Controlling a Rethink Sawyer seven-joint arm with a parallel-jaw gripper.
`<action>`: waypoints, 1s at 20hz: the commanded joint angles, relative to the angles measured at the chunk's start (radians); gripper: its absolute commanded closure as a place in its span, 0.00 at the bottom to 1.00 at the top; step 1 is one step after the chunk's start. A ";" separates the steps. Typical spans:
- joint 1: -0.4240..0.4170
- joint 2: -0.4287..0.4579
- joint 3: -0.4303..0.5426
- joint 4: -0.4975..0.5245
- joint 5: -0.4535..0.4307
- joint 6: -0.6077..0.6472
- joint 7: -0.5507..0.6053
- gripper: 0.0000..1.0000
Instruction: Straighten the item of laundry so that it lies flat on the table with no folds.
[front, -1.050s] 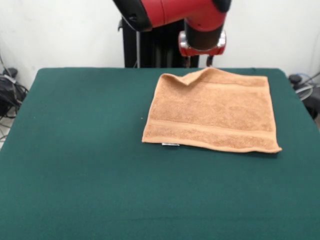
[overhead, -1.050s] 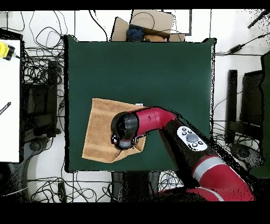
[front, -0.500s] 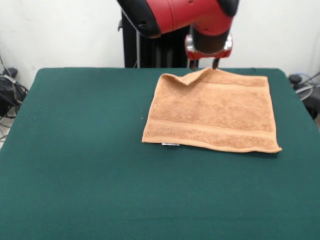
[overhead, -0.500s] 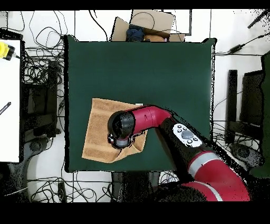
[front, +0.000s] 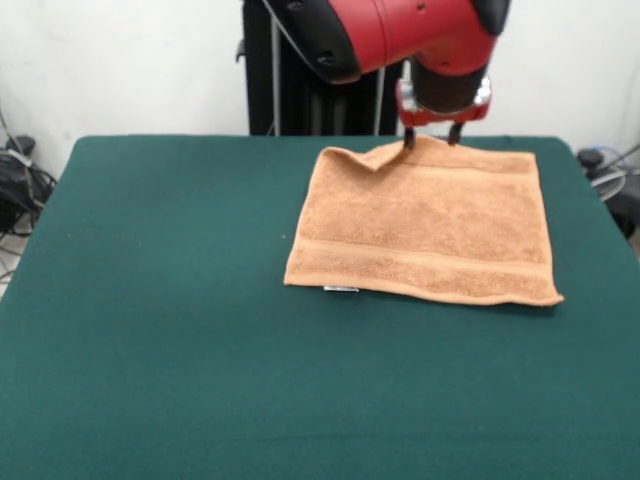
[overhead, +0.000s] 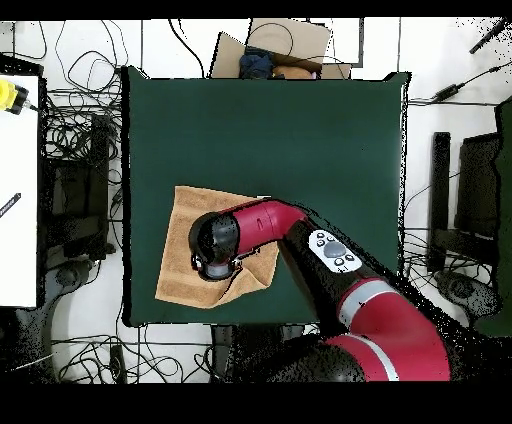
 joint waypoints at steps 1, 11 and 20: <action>0.017 0.021 -0.003 -0.024 -0.048 -0.160 0.000 0.00; -0.024 0.169 -0.065 -0.052 -0.156 -0.309 -0.061 0.00; -0.153 0.177 -0.022 -0.028 -0.154 -0.209 -0.175 0.00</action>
